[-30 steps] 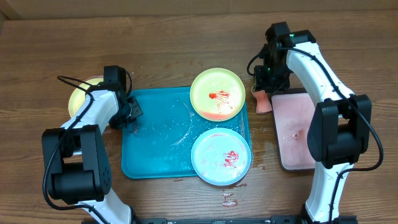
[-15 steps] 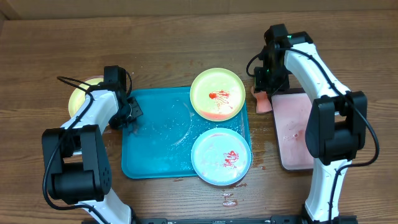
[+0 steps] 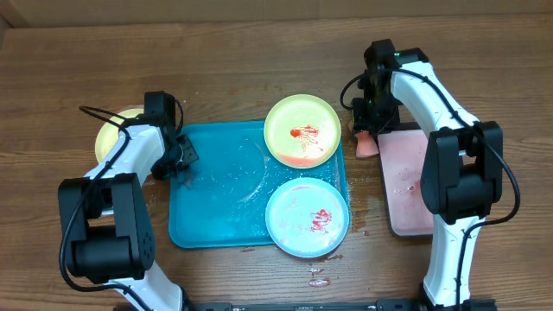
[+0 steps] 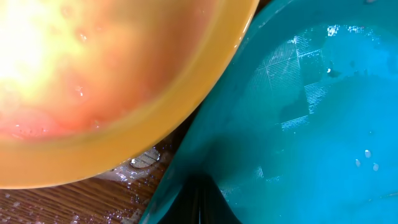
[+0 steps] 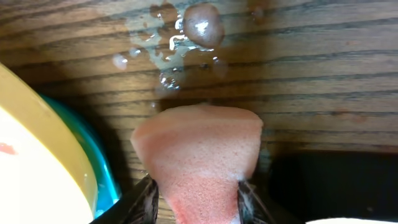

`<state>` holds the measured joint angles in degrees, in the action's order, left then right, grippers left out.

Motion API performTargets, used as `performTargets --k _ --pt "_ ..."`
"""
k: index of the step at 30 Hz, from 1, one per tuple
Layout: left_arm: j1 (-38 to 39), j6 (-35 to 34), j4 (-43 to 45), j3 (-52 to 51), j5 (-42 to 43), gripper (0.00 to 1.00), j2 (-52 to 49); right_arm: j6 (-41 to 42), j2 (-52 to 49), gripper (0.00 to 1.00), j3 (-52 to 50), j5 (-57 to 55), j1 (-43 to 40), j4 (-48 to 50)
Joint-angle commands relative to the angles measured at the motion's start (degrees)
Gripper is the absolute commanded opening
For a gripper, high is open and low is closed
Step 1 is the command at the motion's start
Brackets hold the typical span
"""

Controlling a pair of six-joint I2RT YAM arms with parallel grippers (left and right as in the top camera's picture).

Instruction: Clean dirty plates on tray and stack at the side

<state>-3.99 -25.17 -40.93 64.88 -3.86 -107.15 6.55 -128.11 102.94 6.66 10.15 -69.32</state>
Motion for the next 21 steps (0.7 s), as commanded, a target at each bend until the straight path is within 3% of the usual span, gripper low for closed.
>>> performTargets --k 1,5,14,21 --pt "-0.59 -0.57 -0.87 -1.33 -0.98 0.05 -2.23 0.92 -0.33 0.34 -0.63 -1.05 -0.20 0.98" --pt "-0.59 -0.57 -1.11 -1.33 -0.98 0.04 -2.23 1.46 -0.33 0.19 -1.79 -1.03 -0.20 1.75" --pt "-0.59 -0.57 -1.09 -1.33 -0.98 0.05 -2.23 2.25 -0.33 0.04 -2.82 -1.01 -0.13 1.99" --pt "-0.59 -0.57 -1.09 -1.33 -0.98 0.05 -2.23 2.43 -0.22 0.04 -2.62 -0.81 0.79 1.51"
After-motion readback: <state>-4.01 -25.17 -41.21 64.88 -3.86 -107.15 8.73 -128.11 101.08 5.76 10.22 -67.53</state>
